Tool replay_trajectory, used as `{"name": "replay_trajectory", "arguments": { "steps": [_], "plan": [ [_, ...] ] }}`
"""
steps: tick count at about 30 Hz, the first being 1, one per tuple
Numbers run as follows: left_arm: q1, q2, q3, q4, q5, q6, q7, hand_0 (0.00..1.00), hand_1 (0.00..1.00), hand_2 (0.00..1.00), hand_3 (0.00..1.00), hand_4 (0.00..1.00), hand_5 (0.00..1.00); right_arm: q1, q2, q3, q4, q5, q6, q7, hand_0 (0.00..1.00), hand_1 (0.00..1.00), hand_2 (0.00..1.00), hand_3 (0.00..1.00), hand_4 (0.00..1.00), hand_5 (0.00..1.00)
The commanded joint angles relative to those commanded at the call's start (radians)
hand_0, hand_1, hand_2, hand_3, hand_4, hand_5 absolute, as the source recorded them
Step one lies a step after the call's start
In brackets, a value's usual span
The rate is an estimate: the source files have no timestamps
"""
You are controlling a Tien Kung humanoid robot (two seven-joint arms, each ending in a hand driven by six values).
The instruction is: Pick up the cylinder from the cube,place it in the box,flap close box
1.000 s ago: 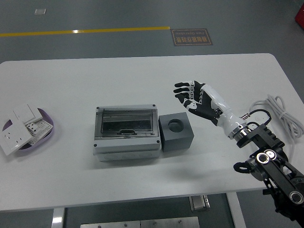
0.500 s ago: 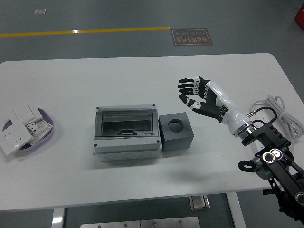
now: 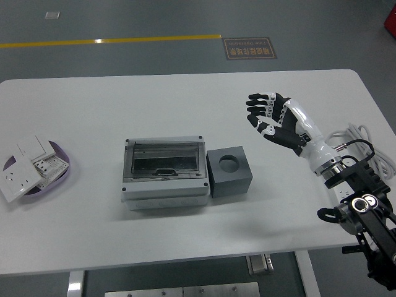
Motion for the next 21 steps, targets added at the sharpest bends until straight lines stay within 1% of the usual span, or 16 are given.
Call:
{"name": "replay_trajectory", "arguments": {
  "steps": [3,4,9,14,21],
  "plan": [
    [-0.003,0.006,0.002,0.0,0.003,0.0,0.0,0.637,0.673,0.677,0.71,0.764,0.32,0.006,0.006,-0.009,-0.003,0.002,0.006,0.006,0.717,0.697,0.709,0.7,0.729,0.242],
    [-0.003,0.008,0.003,0.0,0.003,0.001,-0.001,0.637,0.674,0.677,0.71,0.765,0.319,0.006,0.008,-0.011,-0.003,0.002,0.007,0.007,0.71,0.693,0.706,0.697,0.743,0.231],
    [-0.007,0.014,0.008,0.0,0.0,0.002,-0.003,0.637,0.674,0.677,0.71,0.765,0.319,-0.002,0.019,-0.01,-0.006,0.006,0.01,0.008,0.71,0.693,0.706,0.697,0.743,0.231],
    [-0.005,0.015,0.002,0.0,0.002,0.005,-0.001,0.637,0.674,0.678,0.711,0.765,0.32,-0.011,0.02,-0.003,-0.009,0.01,0.011,0.011,0.704,0.692,0.704,0.695,0.749,0.231],
    [-0.005,0.012,0.002,0.0,-0.007,0.008,-0.004,0.637,0.674,0.677,0.711,0.765,0.319,-0.011,0.027,-0.008,-0.015,0.021,0.007,0.021,0.701,0.692,0.704,0.696,0.751,0.234]
  ]
}}
